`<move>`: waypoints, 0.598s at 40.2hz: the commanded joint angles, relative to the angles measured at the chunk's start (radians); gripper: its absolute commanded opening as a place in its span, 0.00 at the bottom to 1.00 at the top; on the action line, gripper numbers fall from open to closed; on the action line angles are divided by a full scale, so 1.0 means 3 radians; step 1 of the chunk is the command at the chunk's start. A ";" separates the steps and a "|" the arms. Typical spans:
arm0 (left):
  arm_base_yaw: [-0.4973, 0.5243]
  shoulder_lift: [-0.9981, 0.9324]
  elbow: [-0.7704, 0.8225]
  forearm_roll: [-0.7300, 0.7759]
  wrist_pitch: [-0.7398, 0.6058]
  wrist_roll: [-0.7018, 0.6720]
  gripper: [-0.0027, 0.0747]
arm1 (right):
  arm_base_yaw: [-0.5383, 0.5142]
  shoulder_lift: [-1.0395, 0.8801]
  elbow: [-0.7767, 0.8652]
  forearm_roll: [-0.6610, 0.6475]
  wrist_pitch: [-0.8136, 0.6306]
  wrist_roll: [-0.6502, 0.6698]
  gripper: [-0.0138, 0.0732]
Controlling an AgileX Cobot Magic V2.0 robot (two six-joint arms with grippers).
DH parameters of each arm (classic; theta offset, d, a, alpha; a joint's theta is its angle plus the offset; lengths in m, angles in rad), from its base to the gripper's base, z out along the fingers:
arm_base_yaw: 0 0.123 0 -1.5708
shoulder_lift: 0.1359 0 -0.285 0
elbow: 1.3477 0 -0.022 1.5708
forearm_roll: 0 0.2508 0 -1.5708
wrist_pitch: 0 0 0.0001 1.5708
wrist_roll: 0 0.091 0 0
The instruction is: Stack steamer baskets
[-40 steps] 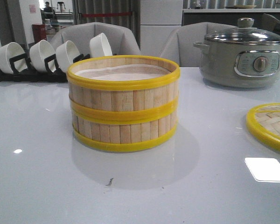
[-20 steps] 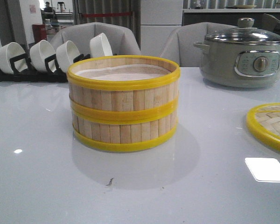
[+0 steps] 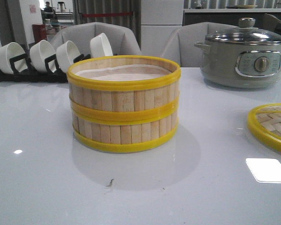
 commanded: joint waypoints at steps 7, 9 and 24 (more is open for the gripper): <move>0.0003 -0.0021 -0.0099 -0.0033 -0.0280 -0.0022 0.15 | -0.0226 0.0353 -0.0463 -0.0025 -0.0071 -0.0023 0.61; 0.0003 -0.0021 -0.0099 -0.0033 -0.0280 -0.0022 0.15 | -0.0256 0.0415 -0.0503 -0.0028 -0.0078 -0.0027 0.61; 0.0003 -0.0021 -0.0099 -0.0033 -0.0280 -0.0022 0.15 | -0.0302 0.0746 -0.0560 -0.0025 -0.0231 -0.0027 0.61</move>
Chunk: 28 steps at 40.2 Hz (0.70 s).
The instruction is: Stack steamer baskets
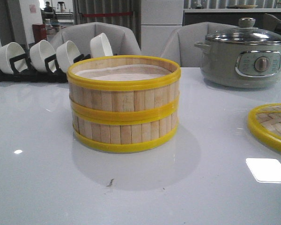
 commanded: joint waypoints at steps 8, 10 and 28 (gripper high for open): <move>0.0003 -0.0021 -0.0099 -0.0033 -0.0280 -0.0022 0.15 | -0.0020 0.0001 -0.0117 -0.0025 -0.0252 -0.0027 0.61; 0.0003 -0.0021 -0.0099 -0.0033 -0.0280 -0.0022 0.15 | -0.0020 0.0003 -0.0117 -0.0025 -0.0293 -0.0027 0.61; 0.0003 -0.0021 -0.0099 -0.0033 -0.0280 -0.0022 0.15 | -0.0020 0.0079 -0.0117 -0.0025 -0.0432 -0.0027 0.61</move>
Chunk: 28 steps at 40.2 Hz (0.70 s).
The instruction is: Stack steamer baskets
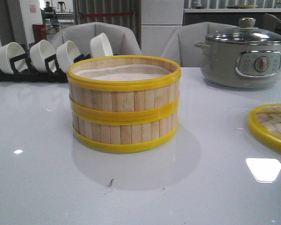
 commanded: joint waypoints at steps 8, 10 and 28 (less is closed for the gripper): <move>0.0003 -0.0021 -0.0099 -0.0033 -0.0280 -0.0022 0.15 | -0.0017 -0.0104 -0.0193 -0.0025 -0.0132 -0.0021 0.61; 0.0003 -0.0021 -0.0099 -0.0033 -0.0280 -0.0022 0.15 | -0.0006 -0.0074 -0.0252 -0.0025 -0.0084 -0.0021 0.61; 0.0003 -0.0021 -0.0099 -0.0033 -0.0280 -0.0022 0.15 | 0.0088 0.0025 -0.0363 -0.0025 0.0072 -0.0021 0.61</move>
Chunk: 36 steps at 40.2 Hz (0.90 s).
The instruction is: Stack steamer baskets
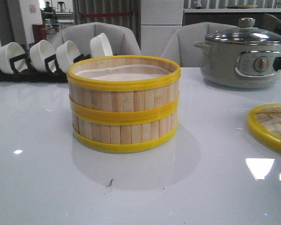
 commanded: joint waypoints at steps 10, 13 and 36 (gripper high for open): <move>0.0003 -0.0021 -0.0099 -0.0033 -0.0280 -0.0022 0.15 | -0.0003 -0.0167 -0.0109 -0.0025 -0.0065 -0.0021 0.61; 0.0003 -0.0021 -0.0099 -0.0033 -0.0280 -0.0022 0.15 | -0.0003 -0.0167 -0.0109 -0.0025 -0.0065 -0.0021 0.61; 0.0003 -0.0021 -0.0099 -0.0033 -0.0280 -0.0022 0.15 | -0.0036 -0.0150 -0.0081 -0.0025 -0.0084 -0.0021 0.61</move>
